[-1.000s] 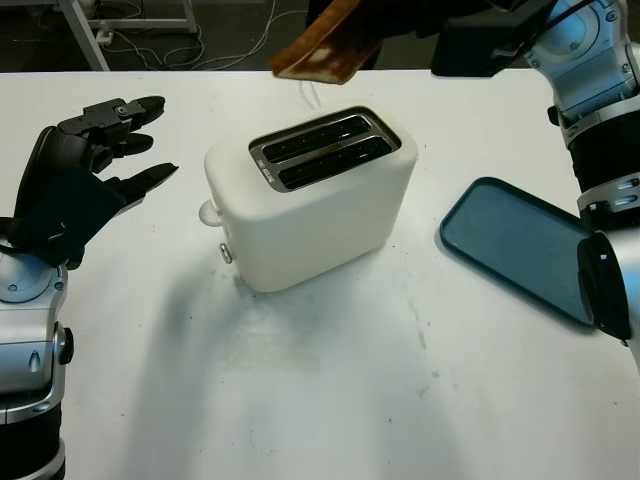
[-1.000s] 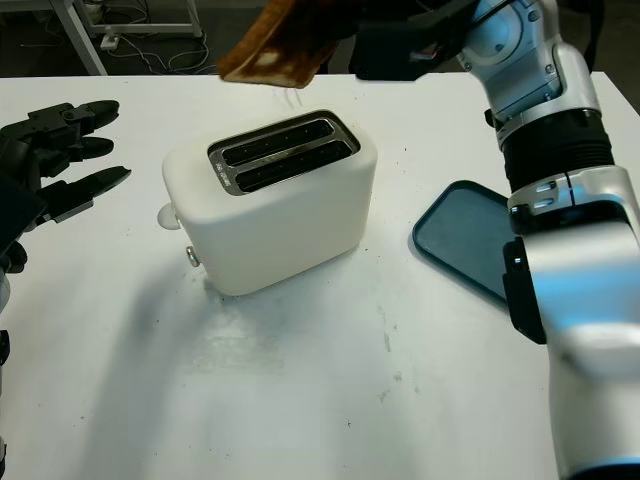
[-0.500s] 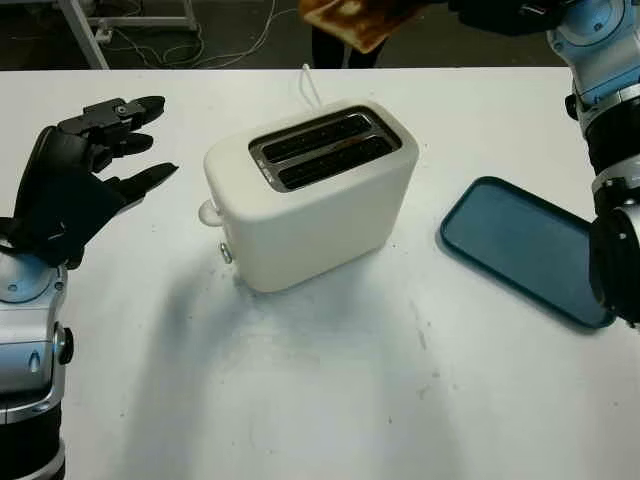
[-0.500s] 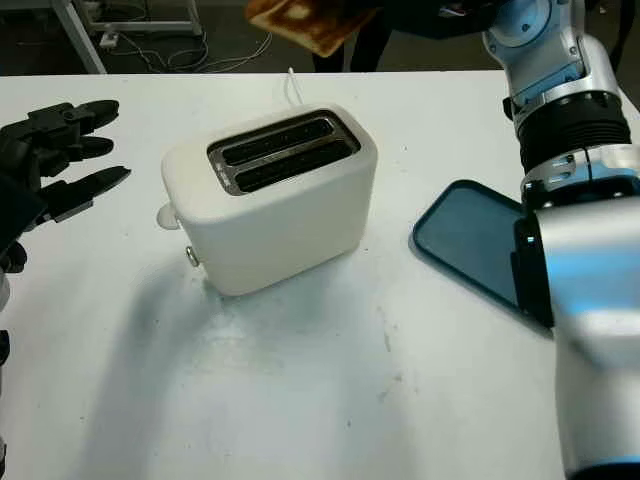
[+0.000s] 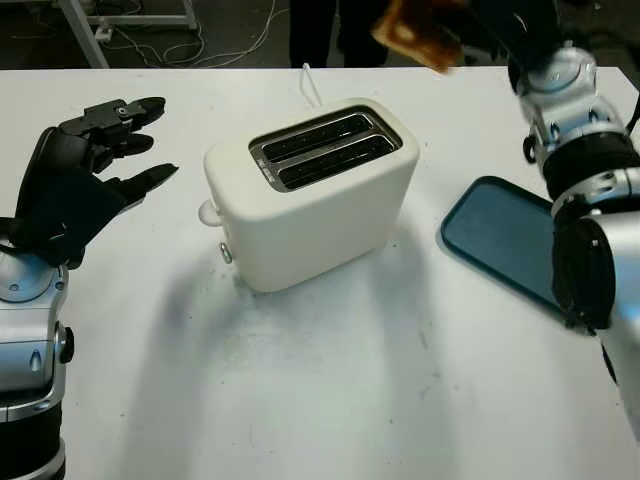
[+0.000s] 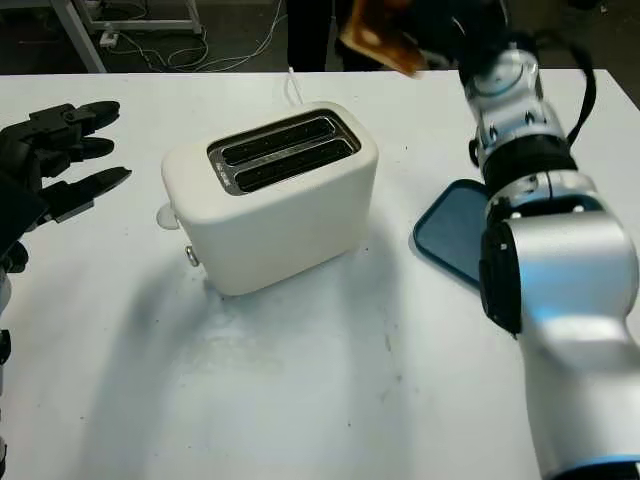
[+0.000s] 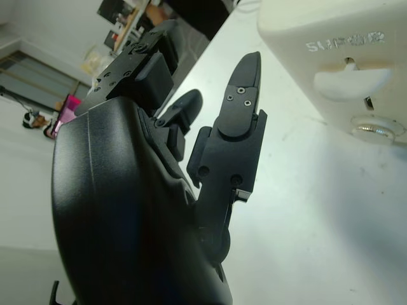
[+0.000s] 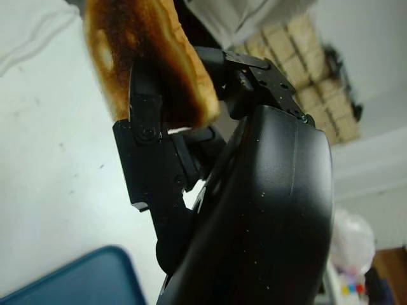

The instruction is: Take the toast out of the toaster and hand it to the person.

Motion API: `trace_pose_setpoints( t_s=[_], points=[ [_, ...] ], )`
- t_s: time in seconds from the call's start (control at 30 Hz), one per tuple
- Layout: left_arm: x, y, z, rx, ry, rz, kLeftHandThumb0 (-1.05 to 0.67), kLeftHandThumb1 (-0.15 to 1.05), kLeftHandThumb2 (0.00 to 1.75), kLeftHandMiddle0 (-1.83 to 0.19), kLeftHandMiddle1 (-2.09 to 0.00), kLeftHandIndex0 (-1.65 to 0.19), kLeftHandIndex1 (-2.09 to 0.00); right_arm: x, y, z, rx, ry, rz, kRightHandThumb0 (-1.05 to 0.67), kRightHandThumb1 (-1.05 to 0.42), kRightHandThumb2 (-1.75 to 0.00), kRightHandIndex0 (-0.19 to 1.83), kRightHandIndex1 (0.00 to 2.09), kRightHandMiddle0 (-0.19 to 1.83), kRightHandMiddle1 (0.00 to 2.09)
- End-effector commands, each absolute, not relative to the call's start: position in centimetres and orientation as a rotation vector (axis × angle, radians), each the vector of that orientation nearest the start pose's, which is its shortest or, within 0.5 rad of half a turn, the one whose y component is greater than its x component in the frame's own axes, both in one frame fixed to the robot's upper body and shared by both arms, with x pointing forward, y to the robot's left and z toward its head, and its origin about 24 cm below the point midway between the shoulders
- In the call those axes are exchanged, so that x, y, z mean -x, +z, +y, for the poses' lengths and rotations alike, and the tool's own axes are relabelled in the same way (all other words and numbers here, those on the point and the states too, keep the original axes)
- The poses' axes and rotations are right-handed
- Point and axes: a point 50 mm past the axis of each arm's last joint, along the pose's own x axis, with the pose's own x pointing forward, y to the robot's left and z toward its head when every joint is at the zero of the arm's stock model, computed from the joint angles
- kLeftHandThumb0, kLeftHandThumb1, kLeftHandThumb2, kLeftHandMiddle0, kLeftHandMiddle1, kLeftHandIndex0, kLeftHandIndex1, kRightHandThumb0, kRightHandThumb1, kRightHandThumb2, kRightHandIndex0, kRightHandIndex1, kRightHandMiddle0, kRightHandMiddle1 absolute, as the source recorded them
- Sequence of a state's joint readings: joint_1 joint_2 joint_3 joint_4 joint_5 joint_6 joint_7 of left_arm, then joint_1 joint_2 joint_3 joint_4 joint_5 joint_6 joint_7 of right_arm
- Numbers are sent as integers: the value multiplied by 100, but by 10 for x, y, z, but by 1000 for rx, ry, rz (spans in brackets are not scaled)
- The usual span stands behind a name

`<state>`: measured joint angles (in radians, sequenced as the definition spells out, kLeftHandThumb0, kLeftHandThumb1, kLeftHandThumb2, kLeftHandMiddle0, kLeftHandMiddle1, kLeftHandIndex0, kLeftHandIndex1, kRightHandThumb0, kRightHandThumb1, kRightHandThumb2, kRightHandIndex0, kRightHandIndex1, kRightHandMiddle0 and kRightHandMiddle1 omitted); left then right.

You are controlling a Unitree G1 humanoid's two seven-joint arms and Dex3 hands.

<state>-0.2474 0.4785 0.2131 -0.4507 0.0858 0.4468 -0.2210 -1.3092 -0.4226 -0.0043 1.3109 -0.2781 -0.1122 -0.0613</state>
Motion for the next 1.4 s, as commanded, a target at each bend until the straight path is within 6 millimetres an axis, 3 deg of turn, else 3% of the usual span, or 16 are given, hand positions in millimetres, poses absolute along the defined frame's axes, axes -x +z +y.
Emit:
trace_pose_setpoints(
  t_s=[0.0,0.1,0.13,0.2,0.23,0.27,0.37,0.63,0.9,1.37],
  points=[
    [-264,200,231,-564,32,-260,-27,92,6,-29,-69,-58,-1,-427,221,-211,588,-193,-85,-33,-92,-32,59,175,44,117],
    [-264,200,230,-564,32,-265,-28,92,5,-30,-70,-58,-1,-427,211,-210,467,-211,-31,-22,-92,-33,51,175,24,152],
    [-264,199,230,-563,34,-265,-28,92,5,-30,-70,-58,-1,-427,208,-210,436,-212,-19,-19,-92,-33,53,175,17,145],
    [-264,199,230,-572,35,-268,-27,92,5,-30,-70,-59,-1,-426,201,-209,351,-206,-12,-15,-92,-36,58,175,29,128],
    [-264,199,230,-575,35,-268,-27,92,5,-30,-71,-59,-1,-426,199,-209,340,-209,-4,-14,-92,-35,60,175,32,133],
    [-264,199,230,-574,36,-268,-27,92,5,-30,-71,-59,-1,-426,196,-208,339,-211,8,-16,-92,-33,62,175,28,157],
    [-263,199,231,-570,40,-262,-28,92,5,-29,-71,-59,-1,-426,191,-208,359,-225,45,-20,-92,-32,67,175,31,172],
    [-263,199,231,-572,36,-261,-27,92,6,-28,-70,-57,0,-426,188,-206,334,-243,75,-20,-92,-37,68,175,20,175],
    [-262,199,231,-572,41,-260,-27,92,5,-29,-70,-58,-1,-426,192,-207,285,-212,44,-19,-92,-35,69,175,30,175],
    [-262,198,232,-573,44,-254,-27,92,5,-29,-69,-58,-1,-426,193,-205,319,-181,43,-18,-92,-36,69,175,30,175]
  ],
)
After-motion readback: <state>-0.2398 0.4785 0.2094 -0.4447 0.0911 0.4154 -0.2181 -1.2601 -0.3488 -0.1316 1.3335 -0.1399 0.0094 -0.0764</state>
